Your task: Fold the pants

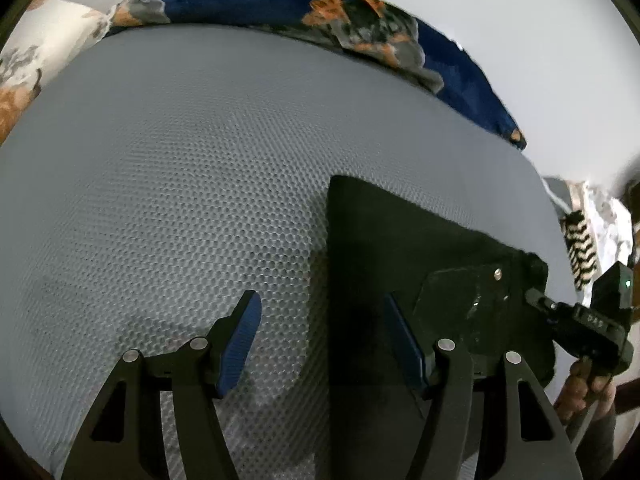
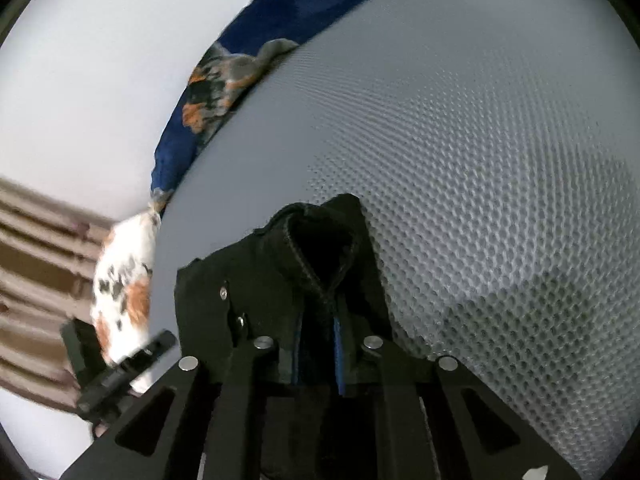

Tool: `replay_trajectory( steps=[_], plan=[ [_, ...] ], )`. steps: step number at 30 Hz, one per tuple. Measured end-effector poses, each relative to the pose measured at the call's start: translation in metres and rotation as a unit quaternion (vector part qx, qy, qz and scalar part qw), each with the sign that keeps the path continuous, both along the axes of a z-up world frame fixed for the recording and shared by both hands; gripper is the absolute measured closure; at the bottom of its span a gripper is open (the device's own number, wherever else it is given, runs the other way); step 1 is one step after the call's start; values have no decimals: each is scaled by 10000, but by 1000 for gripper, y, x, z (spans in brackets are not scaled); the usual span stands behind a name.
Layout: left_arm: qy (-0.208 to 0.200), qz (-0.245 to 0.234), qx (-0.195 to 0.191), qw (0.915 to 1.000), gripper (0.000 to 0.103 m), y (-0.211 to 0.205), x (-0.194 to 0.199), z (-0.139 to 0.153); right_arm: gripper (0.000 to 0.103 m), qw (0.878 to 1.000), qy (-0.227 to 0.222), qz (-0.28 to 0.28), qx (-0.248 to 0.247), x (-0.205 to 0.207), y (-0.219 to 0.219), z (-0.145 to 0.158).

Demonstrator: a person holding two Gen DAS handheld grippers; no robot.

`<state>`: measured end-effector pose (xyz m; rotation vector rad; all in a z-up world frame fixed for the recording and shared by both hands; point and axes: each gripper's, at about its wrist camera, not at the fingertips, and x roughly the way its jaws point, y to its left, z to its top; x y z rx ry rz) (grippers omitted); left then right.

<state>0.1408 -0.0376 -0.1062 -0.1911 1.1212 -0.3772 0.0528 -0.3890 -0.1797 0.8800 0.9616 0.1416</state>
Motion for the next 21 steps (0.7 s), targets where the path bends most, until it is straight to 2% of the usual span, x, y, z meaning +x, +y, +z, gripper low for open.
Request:
replay_trajectory(
  steps=[1, 3, 7, 11, 14, 19, 21],
  plan=[
    [23, -64, 99, 9999, 39, -5, 2, -5, 89, 10000, 8, 4, -22, 1, 1, 0],
    [97, -191, 455, 9987, 39, -14, 6, -19, 80, 9996, 56, 58, -277, 1, 6, 3],
    [17, -325, 586, 9977, 38, -18, 5, -25, 73, 9987, 117, 55, -494, -3, 13, 9],
    [154, -386, 519, 9978, 38, -14, -2, -23, 73, 9970, 73, 43, -766, -23, 17, 22],
    [112, -468, 593, 9971, 38, -11, -17, -22, 73, 9959, 33, 59, -898, -40, 20, 29],
    [152, -590, 506, 9969, 38, -8, -43, -20, 73, 9956, -31, 142, -930, -65, 31, 37],
    [85, -652, 535, 9964, 38, -7, -53, -18, 77, 9954, -35, 202, -940, -70, 36, 37]
  ],
)
